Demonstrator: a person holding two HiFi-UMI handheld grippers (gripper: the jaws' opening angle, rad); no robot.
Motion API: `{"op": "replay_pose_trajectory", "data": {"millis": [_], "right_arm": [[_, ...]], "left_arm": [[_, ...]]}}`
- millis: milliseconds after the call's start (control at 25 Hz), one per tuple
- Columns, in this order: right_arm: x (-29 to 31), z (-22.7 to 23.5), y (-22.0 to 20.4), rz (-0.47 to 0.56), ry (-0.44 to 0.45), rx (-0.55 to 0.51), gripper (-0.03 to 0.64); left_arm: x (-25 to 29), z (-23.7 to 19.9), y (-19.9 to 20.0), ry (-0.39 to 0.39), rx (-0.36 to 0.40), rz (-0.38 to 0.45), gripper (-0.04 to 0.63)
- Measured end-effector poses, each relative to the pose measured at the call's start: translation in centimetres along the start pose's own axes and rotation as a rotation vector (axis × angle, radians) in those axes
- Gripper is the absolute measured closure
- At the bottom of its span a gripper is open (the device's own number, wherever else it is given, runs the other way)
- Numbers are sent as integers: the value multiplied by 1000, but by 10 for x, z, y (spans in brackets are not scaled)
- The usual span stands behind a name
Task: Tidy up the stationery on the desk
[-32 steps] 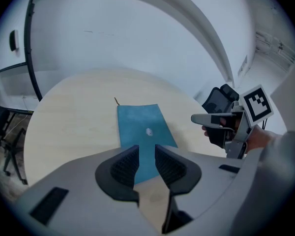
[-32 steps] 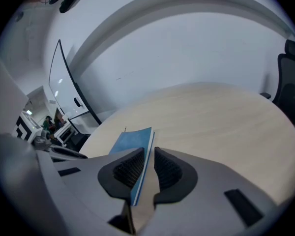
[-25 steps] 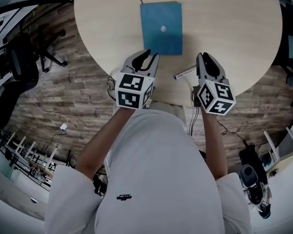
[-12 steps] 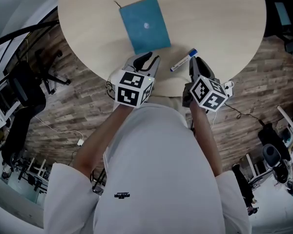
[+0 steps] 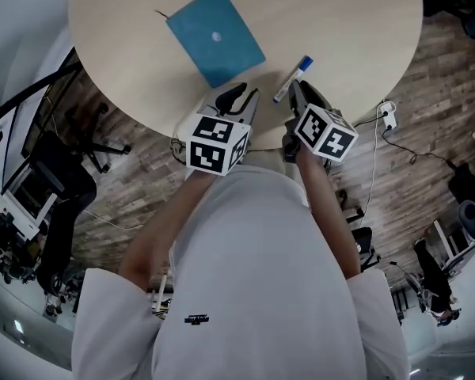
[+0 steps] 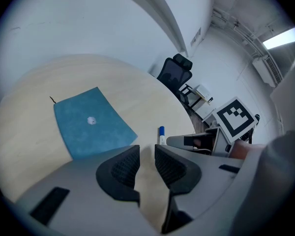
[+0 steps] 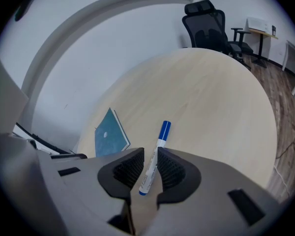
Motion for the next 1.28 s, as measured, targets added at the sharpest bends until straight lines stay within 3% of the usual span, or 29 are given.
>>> {"op": "replay_pose_trajectory", "data": {"millis": [240,640,1080,1280], "right_arm": [[14,7,0,19,-52,48,512],[27,7,1,-38,-176,-50,512],[21,-11,14,-66,-104,-83,529],[7,-19,30,-78,-66,-161,529]], "left_arm": [[5,-1,-5,0,-3,-13,489],[5,-21,-5,24,-54,-15,489],[5,-26,11,39,-82,11,489],[0,-22,24,55,-102,47,492]]}}
Point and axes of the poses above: the fingertips, and each gripper's own axes: x forward along the fingers, z to its right, y out of its top, the point moved 4 cm from there along -x, backward along the fingers, and after that the axes turned 10 degrees about x, right-handed, at the moved point
